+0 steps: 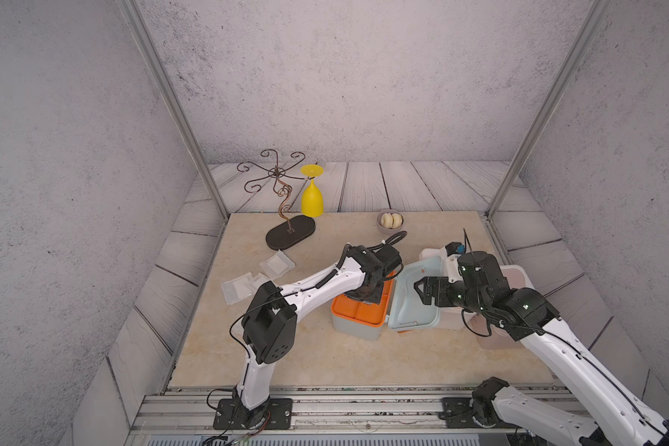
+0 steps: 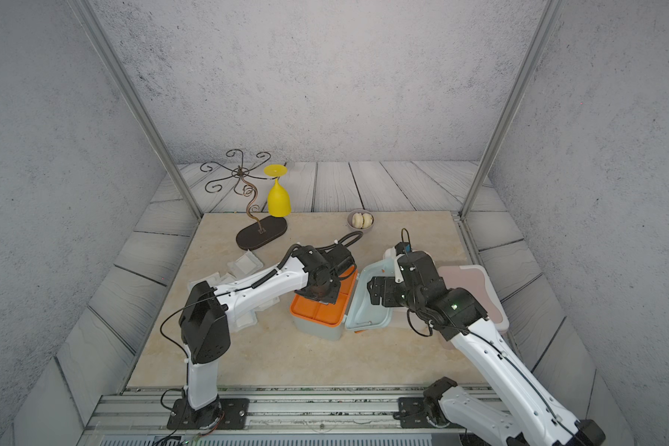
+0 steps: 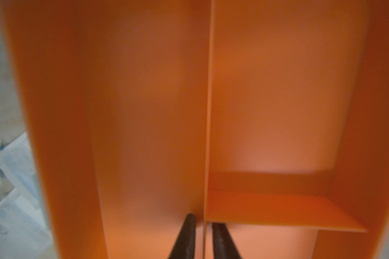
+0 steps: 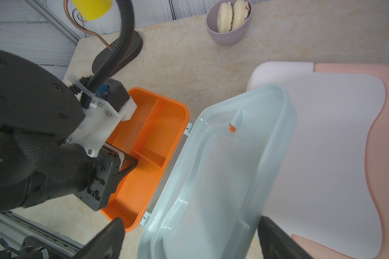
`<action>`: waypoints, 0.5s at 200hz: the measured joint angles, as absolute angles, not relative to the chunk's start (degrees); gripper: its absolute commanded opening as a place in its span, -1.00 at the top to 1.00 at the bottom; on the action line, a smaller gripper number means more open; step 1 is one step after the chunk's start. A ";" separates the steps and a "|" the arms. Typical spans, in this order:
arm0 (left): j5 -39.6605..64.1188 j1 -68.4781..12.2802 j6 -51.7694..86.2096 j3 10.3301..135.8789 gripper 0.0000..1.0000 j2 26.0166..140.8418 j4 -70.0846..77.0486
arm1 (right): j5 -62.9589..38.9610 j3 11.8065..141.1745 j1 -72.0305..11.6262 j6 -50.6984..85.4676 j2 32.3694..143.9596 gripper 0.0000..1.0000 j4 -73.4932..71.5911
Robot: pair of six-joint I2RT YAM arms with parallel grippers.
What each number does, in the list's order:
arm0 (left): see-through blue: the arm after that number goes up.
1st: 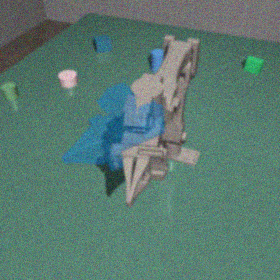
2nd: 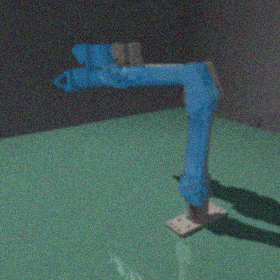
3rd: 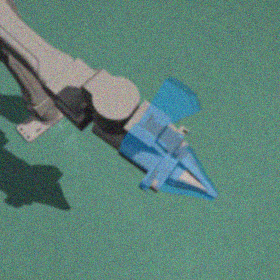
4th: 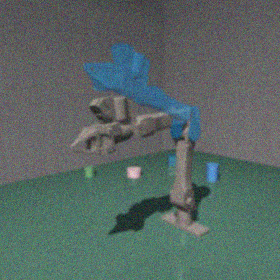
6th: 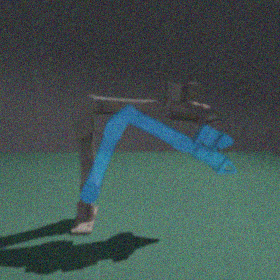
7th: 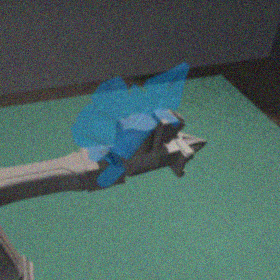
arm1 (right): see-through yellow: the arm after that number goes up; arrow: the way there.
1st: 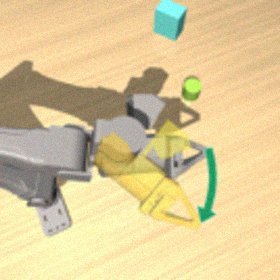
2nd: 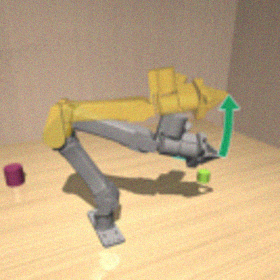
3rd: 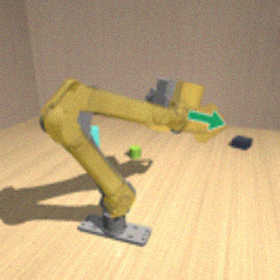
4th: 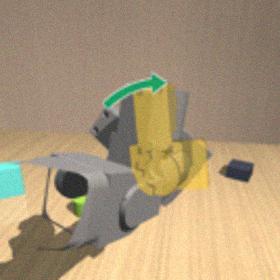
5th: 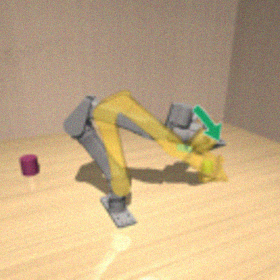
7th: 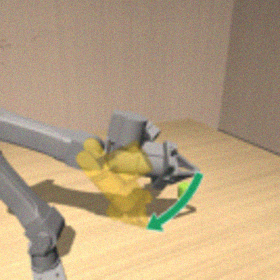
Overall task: Open first aid kits and take out gauze
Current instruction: Place the compartment layer in the first aid kit.
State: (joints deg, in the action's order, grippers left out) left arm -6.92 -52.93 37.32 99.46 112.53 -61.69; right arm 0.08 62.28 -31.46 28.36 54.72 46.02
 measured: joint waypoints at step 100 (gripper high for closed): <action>6.63 -44.84 37.39 89.89 -0.60 91.39 -51.88 | -3.14 62.28 -31.31 29.39 55.37 -0.88 44.10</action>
